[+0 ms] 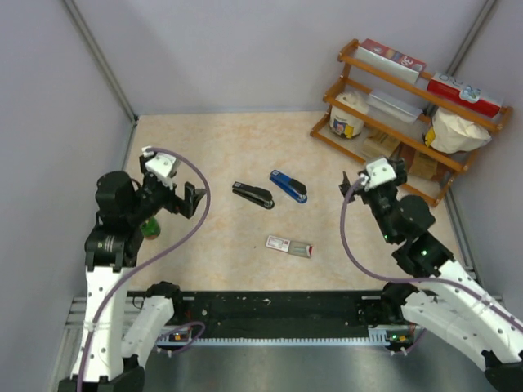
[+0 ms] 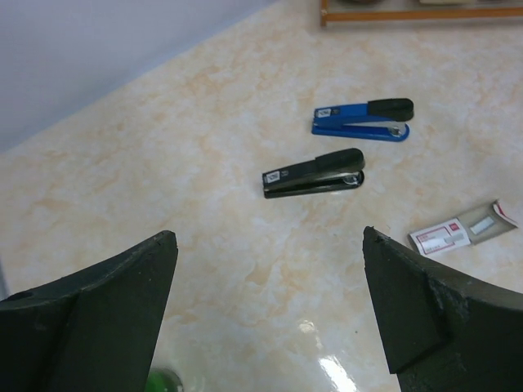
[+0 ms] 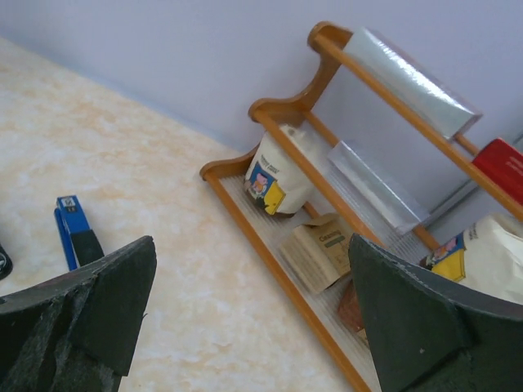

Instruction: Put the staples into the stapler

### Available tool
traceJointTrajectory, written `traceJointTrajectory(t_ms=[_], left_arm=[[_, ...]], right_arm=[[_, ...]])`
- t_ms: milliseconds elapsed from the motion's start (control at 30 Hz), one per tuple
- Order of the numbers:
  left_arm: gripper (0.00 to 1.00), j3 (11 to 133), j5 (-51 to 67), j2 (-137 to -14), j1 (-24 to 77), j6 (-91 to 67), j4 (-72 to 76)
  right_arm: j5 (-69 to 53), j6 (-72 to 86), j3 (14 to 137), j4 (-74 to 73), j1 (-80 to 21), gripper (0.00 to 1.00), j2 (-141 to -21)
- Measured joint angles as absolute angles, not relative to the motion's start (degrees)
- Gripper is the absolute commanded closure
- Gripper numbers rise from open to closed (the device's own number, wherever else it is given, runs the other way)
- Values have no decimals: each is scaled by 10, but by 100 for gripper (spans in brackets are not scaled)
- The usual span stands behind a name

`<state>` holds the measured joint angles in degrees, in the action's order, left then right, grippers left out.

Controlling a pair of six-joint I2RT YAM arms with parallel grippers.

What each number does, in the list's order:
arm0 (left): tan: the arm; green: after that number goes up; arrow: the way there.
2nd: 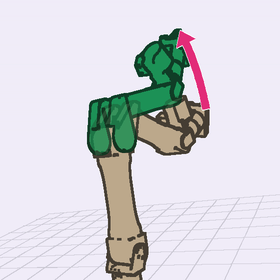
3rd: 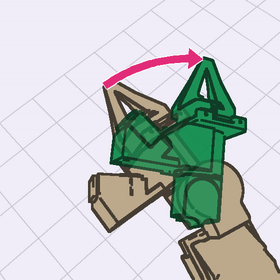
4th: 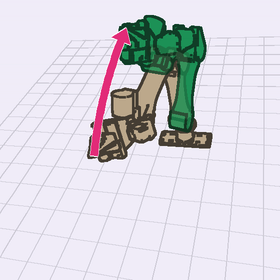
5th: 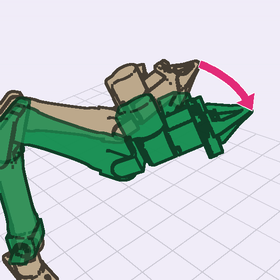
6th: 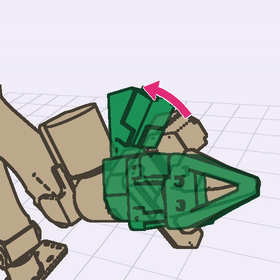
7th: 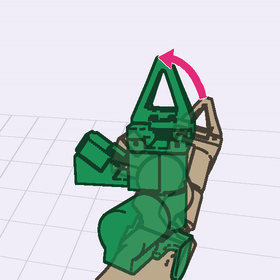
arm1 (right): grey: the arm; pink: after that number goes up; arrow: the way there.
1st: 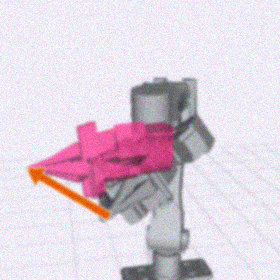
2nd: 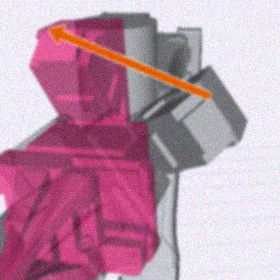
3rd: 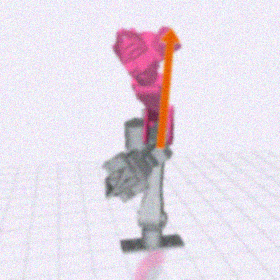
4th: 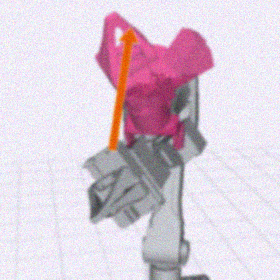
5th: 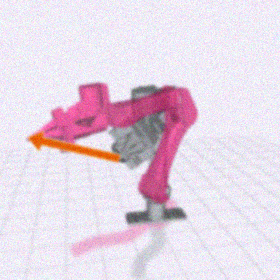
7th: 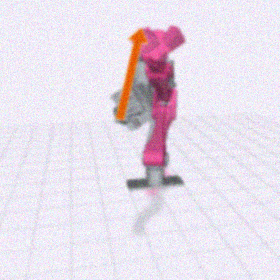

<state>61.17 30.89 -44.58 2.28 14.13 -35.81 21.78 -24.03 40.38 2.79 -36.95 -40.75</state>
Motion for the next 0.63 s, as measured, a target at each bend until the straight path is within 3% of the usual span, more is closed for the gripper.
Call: traceJointTrajectory(t_ms=[200, 633], left_arm=[[1, 550, 249, -328, 23, 131, -305], [1, 456, 214, -272, 18, 119, -252]], right_arm=[[229, -255, 311, 104, -369, 1, -284], [275, -265, 297, 185, -369, 1, -304]])
